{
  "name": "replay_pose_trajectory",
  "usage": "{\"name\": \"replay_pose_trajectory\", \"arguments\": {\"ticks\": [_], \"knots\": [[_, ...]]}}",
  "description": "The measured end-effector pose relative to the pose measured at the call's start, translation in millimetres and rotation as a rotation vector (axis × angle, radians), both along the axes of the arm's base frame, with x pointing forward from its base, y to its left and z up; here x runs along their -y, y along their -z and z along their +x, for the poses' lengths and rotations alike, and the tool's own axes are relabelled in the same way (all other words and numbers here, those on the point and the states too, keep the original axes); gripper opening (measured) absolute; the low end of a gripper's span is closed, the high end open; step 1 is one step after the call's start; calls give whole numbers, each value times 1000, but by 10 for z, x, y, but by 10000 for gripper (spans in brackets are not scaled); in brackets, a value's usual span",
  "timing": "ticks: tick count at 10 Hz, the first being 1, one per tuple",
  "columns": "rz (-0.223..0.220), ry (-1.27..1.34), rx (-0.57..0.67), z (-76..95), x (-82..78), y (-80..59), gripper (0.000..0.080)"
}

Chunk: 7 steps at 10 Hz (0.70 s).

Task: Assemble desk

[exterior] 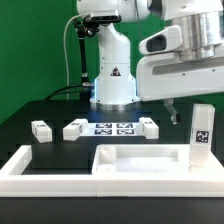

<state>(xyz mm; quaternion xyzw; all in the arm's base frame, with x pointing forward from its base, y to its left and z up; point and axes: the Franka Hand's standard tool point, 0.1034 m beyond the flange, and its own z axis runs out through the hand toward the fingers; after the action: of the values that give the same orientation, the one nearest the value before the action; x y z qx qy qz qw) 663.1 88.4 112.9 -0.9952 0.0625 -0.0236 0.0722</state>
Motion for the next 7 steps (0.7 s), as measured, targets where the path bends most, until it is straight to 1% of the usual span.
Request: {"name": "replay_pose_trajectory", "arguments": {"ticks": [1, 2, 3, 4, 5, 7], "knots": [[6, 68, -10, -2, -25, -4, 649], [6, 70, -11, -5, -35, 0, 558], [8, 100, -15, -5, -33, 1, 377], [12, 160, -24, -6, -41, 1, 377], [13, 237, -36, -9, -18, 8, 291], [23, 407, -55, -10, -23, 14, 291]]}}
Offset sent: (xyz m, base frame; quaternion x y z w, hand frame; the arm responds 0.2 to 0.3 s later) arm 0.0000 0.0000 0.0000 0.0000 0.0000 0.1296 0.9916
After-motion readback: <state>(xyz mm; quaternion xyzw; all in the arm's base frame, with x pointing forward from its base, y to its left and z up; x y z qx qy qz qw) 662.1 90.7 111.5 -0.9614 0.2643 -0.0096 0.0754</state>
